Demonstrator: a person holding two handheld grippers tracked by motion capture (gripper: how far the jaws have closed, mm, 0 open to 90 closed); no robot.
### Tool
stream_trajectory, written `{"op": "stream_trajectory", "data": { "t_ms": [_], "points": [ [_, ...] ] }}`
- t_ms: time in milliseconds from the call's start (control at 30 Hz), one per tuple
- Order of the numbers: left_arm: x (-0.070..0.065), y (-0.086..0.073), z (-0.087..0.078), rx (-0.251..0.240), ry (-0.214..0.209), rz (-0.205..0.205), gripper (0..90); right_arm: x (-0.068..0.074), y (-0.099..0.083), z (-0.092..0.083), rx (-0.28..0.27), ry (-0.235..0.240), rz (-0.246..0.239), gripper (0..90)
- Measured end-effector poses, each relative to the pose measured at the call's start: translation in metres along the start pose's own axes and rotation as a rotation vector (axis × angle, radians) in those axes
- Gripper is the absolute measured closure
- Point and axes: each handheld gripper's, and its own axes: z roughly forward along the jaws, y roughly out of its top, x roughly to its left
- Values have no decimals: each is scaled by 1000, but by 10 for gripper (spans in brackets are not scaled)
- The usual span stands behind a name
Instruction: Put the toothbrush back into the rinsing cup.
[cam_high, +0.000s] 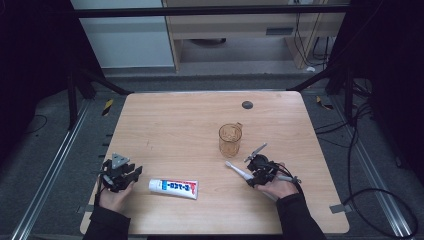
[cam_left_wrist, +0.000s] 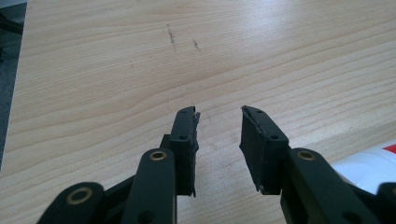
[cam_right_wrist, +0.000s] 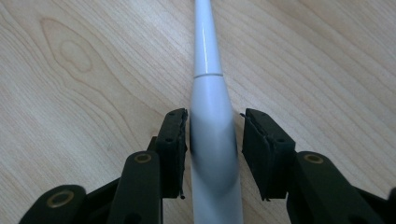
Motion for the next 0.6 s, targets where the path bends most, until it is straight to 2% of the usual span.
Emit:
{"op": "stream_trajectory", "data": {
  "t_ms": [300, 600],
  "points": [
    [0, 0, 0, 0, 0, 1, 652, 0, 0, 5, 25, 1, -13, 631],
    [0, 0, 0, 0, 0, 1, 652, -1, 2, 5, 40, 3, 23, 667]
  ]
}}
